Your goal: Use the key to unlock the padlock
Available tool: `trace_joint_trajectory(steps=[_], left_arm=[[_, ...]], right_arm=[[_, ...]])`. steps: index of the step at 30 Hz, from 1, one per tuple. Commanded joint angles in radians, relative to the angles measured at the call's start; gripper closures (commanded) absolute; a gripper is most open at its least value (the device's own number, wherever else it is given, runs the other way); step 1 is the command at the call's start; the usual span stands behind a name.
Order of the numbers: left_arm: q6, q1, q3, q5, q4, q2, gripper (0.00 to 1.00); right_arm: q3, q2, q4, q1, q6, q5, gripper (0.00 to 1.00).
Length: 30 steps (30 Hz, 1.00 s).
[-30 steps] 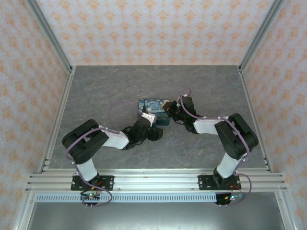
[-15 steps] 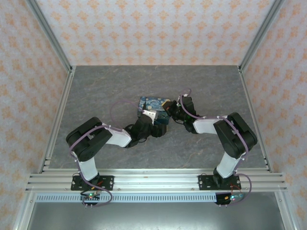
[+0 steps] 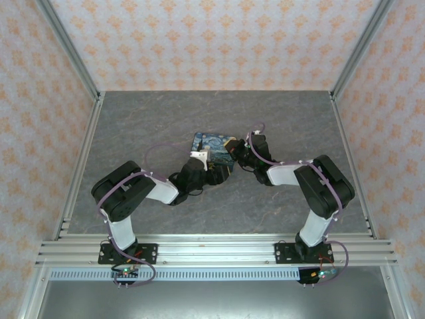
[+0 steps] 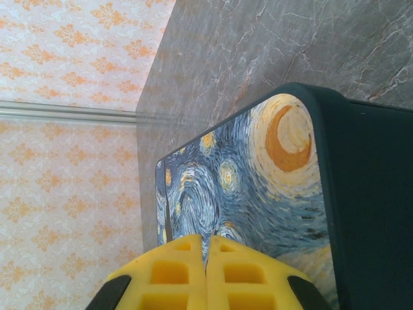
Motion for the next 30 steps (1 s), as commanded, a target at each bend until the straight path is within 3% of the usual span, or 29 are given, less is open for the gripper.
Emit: trace_joint_trajectory(steps=[1,17,30], left_arm=[[-0.065,0.009,-0.011,-0.006,0.198,0.004,0.26],[-0.2,-0.006,-0.073,-0.067,0.351,-0.006,0.34],[-0.221,-0.01,-0.078,-0.11,0.345,0.047,0.5]], right_arm=[[-0.047,0.054,-0.094,0.006,0.003,0.004,1.0],[-0.047,0.054,-0.095,0.005,0.004,0.007,1.0],[-0.05,0.057,-0.093,0.006,0.004,0.006,1.0]])
